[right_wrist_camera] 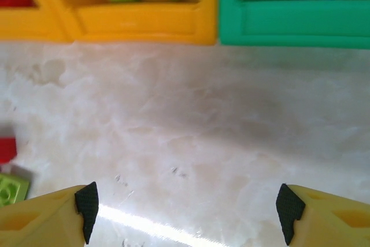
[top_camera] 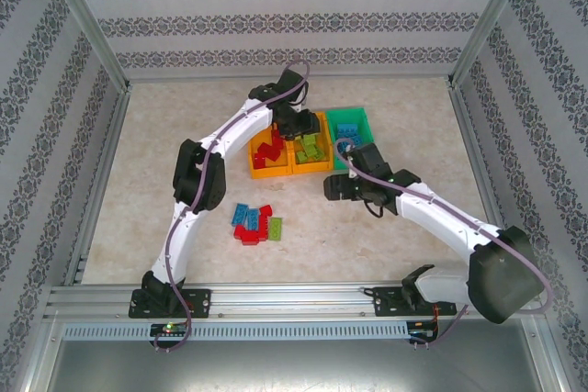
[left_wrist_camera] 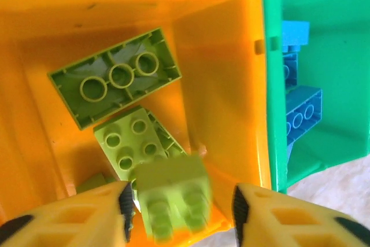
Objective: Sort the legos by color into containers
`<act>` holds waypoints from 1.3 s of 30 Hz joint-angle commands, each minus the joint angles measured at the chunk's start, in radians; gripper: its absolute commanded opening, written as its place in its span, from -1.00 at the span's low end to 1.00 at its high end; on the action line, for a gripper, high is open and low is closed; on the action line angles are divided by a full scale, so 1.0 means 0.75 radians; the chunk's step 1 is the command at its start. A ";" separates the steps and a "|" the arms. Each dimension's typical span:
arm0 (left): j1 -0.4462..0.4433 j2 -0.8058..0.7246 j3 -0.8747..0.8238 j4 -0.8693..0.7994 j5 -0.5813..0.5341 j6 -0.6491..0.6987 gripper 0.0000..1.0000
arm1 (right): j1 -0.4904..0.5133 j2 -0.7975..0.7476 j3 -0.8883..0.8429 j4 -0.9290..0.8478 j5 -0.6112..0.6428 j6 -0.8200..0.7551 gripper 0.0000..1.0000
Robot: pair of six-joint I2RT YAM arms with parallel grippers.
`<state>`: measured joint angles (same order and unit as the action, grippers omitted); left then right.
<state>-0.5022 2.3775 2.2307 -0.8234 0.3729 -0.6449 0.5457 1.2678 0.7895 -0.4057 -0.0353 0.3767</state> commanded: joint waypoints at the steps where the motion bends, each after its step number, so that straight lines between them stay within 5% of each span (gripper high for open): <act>1: -0.001 -0.026 0.020 -0.043 -0.025 0.059 0.26 | 0.108 -0.012 -0.023 0.057 -0.018 -0.139 0.71; 7: 0.001 -0.161 -0.069 0.018 -0.079 0.098 1.00 | 0.334 0.120 0.057 0.089 -0.160 -0.442 0.96; 23: 0.166 -0.812 -0.967 0.502 -0.101 -0.054 0.99 | 0.591 0.605 0.344 -0.015 -0.213 -0.886 0.97; 39: 0.260 -1.038 -1.266 0.533 -0.109 -0.096 0.99 | 0.606 0.834 0.490 -0.066 -0.185 -1.024 0.96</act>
<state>-0.3244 1.6333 1.3018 -0.4667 0.2871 -0.7010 0.9867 1.8668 1.1282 -0.4202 -0.1734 -0.3519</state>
